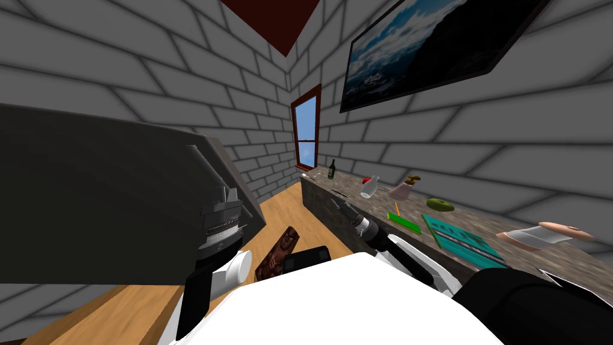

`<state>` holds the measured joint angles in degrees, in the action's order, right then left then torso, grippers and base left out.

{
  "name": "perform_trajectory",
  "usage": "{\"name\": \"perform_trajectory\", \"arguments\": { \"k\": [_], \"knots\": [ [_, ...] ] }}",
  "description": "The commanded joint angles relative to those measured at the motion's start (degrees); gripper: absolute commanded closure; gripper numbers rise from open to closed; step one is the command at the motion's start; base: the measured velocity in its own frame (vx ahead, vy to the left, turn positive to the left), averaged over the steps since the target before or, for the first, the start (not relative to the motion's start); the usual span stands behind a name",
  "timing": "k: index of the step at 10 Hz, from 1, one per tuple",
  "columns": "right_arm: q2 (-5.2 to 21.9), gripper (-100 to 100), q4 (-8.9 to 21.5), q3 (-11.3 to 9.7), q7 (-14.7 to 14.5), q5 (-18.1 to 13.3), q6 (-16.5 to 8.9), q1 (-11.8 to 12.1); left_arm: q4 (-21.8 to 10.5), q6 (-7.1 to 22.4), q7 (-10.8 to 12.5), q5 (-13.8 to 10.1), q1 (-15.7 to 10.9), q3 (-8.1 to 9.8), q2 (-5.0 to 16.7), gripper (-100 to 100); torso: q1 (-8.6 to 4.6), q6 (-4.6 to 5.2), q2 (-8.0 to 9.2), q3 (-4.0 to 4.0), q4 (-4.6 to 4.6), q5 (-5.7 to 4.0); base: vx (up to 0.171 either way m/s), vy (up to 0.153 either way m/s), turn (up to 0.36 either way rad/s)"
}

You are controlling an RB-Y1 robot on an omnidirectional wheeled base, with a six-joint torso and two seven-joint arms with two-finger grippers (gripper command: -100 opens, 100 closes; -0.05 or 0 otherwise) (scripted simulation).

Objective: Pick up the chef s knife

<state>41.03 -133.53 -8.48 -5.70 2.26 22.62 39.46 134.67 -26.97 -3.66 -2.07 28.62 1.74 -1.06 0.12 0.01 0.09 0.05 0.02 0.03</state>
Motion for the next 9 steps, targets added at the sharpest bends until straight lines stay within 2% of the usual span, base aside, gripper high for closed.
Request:
{"name": "perform_trajectory", "arguments": {
  "k": [1,2,3,4,9],
  "knots": [
    [1.21,-100,0.10,-0.01,0.09,0.02,0.19,0.29,0.00,0.00,0.00,0.00,0.00,0.00,0.00,0,0.00,0.00,0.00,0.00,0.00,0.00,-0.002,0.035,0.066],
    [1.21,-100,0.10,-0.01,0.09,0.02,0.19,0.29,0.00,0.00,0.00,0.00,0.00,0.00,0.00,0,-0.01,-0.02,-0.05,-0.03,-0.01,0.00,0.002,0.021,0.047],
    [4.00,-100,0.36,-0.67,0.37,-0.01,-0.35,0.95,0.00,0.00,0.00,0.00,0.00,0.00,0.00,0,-0.04,-0.01,-0.08,-0.04,-0.01,-0.01,-0.011,0.029,0.057],
    [5.47,-100,0.36,-0.67,0.37,-0.01,-0.35,0.95,0.00,0.00,0.00,0.00,0.00,0.00,0.00,0,-0.04,-0.01,-0.05,-0.03,-0.01,-0.01,-0.007,0.025,0.034],
    [5.47,-100,0.36,-0.67,0.37,-0.01,-0.35,0.95,0.00,0.00,0.00,0.00,0.00,0.00,0.00,0,-0.07,0.00,-0.05,-0.02,-0.01,-0.02,-0.008,0.020,0.019]
  ]
}}
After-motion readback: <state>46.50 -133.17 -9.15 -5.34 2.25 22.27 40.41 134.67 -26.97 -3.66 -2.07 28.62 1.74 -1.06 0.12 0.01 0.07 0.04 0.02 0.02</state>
